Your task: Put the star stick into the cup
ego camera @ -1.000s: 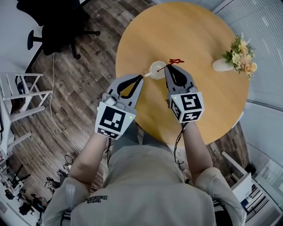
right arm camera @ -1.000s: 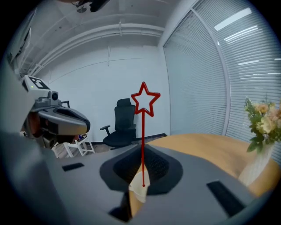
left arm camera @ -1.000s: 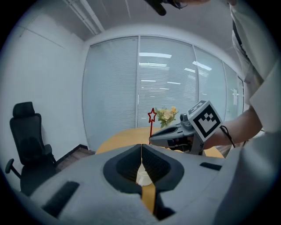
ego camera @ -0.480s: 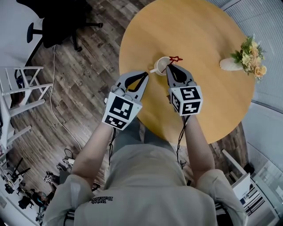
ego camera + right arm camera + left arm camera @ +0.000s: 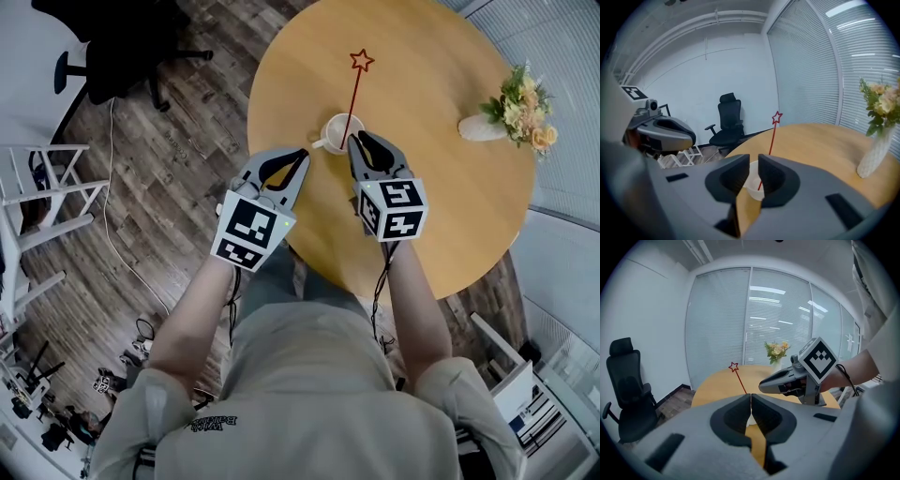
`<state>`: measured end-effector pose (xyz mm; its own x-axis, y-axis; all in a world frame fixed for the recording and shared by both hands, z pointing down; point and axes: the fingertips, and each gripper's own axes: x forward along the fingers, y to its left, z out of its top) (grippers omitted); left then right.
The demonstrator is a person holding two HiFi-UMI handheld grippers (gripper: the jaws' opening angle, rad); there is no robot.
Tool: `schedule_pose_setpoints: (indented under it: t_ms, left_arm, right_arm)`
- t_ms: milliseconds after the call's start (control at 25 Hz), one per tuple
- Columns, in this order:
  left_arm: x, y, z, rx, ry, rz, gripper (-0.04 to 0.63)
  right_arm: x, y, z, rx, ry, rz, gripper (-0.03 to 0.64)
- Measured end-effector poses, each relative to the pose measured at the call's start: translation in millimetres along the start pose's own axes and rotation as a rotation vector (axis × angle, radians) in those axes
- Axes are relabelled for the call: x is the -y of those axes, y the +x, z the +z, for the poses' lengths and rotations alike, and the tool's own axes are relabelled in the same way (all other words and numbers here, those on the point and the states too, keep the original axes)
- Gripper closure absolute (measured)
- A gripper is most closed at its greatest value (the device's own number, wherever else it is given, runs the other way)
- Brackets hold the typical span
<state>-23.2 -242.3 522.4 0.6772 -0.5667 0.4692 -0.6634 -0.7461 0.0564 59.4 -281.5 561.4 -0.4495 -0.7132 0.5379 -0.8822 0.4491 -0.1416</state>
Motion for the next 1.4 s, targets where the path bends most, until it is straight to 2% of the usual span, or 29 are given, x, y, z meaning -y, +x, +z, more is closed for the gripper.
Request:
schedule_pose_setpoints:
  t_ms: [200,440,600,680,800,880,1040,1160,1400]
  left_arm:
    - [0,-11,15,0.020,0.029,0.009,0.572]
    - [4,-37,50,0.102,0.000,0.003,0.573]
    - [5,-62,77,0.155,0.012,0.022,0.572]
    - [8,-76,90,0.174,0.045,0.037,0.572]
    - [19,-99,113,0.195,0.171,0.060,0.572]
    - [28,-114,128,0.233,0.209,0.065,0.572]
    - [38,-140,147,0.293,0.210,0.075,0.572]
    - [47,-155,157,0.314,0.221,0.073,0.572]
    - [60,-177,170,0.349,0.189,0.068,0.572]
  right_arm:
    - [-7,-24,19,0.047,-0.002,-0.006,0.574]
    - [-24,-64,55,0.132,-0.024,0.041,0.574]
    - [-35,-94,83,0.203,-0.044,0.067,0.574]
    - [-39,-110,97,0.233,-0.057,0.075,0.574]
    - [-48,-135,119,0.287,-0.061,0.103,0.574]
    - [-54,-154,133,0.328,-0.070,0.114,0.574]
    - [-67,-189,156,0.400,-0.100,0.123,0.574]
    - [-81,-216,167,0.425,-0.127,0.143,0.574]
    - [-98,-263,184,0.490,-0.169,0.142,0.574]
